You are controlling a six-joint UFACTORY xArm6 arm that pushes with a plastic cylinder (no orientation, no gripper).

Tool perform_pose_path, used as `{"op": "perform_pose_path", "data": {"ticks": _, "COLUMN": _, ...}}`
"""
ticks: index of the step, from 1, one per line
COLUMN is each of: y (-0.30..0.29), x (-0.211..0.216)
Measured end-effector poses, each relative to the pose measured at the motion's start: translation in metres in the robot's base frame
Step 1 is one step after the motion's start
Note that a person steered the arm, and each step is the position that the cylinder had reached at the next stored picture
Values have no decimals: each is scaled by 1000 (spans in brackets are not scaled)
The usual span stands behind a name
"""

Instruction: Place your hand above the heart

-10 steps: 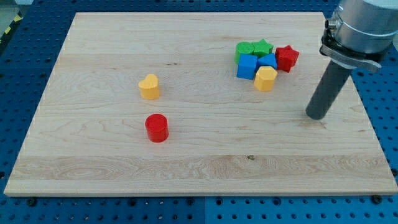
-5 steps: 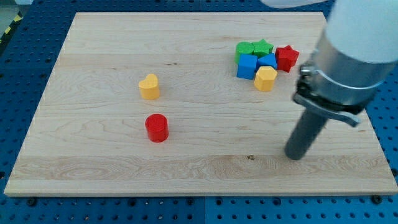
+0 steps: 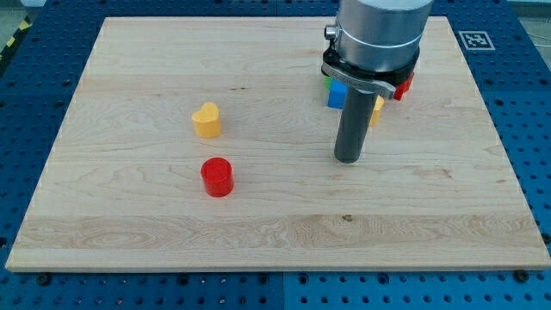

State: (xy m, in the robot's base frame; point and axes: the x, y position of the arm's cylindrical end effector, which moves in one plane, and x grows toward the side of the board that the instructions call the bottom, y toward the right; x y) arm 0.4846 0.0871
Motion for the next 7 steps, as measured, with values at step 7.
{"op": "perform_pose_path", "data": {"ticks": 7, "y": -114, "x": -77}}
